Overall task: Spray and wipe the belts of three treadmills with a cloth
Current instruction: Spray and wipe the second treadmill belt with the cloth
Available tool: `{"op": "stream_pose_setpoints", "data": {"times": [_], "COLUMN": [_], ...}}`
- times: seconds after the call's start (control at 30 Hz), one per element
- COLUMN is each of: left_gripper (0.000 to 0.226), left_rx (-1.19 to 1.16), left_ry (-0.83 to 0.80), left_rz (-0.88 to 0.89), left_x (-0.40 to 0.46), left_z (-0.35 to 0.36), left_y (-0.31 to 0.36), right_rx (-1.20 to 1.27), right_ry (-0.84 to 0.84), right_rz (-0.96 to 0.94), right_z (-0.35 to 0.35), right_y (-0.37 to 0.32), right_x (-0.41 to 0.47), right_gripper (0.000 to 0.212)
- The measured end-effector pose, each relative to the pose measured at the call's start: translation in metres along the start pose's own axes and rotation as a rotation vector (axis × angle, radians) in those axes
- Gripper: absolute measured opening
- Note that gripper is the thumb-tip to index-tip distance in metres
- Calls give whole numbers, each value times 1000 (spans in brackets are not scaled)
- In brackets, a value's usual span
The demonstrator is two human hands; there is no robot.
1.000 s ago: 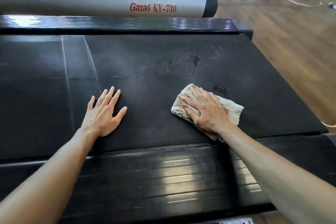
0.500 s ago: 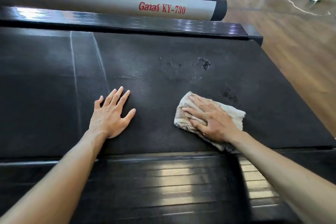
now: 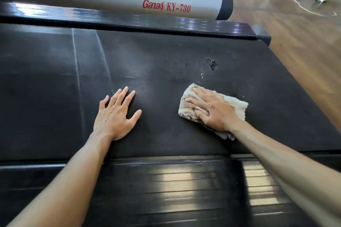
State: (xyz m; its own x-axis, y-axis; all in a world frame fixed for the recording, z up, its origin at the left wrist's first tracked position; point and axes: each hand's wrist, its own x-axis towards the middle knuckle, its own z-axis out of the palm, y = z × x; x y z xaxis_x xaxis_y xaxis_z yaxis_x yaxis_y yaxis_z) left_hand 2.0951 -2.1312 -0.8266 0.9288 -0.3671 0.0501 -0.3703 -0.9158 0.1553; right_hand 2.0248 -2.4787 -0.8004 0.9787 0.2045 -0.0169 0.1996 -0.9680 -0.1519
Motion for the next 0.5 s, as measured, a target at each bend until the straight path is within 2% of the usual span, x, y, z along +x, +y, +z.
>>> {"op": "stream_pose_setpoints", "data": {"times": [0.07,0.2,0.3,0.4,0.43,0.5], "left_gripper": [85,85,85,86,86,85], "left_rx": [-12,-14,-18,-14,-15,-25], "left_ry": [2,10,10,7,8,14], "left_rz": [6,-2,-3,-3,-2,-2], "left_x": [0,2,2,2,1,1], "left_z": [-1,0,0,-1,-1,-1], "left_y": [2,1,1,2,2,2], "right_rx": [-36,-115,-142,-87,-48,18], "right_ry": [-10,-10,-119,-202,-159,29], "right_rz": [-63,-358,-385,-271,-167,196], "right_z": [2,4,-10,-22,-22,-20], "right_y": [-20,-13,2,-11,-22,-49], "right_x": [10,-18,-28,-23,-22,-21], "right_gripper": [65,64,67,75,77,80]}}
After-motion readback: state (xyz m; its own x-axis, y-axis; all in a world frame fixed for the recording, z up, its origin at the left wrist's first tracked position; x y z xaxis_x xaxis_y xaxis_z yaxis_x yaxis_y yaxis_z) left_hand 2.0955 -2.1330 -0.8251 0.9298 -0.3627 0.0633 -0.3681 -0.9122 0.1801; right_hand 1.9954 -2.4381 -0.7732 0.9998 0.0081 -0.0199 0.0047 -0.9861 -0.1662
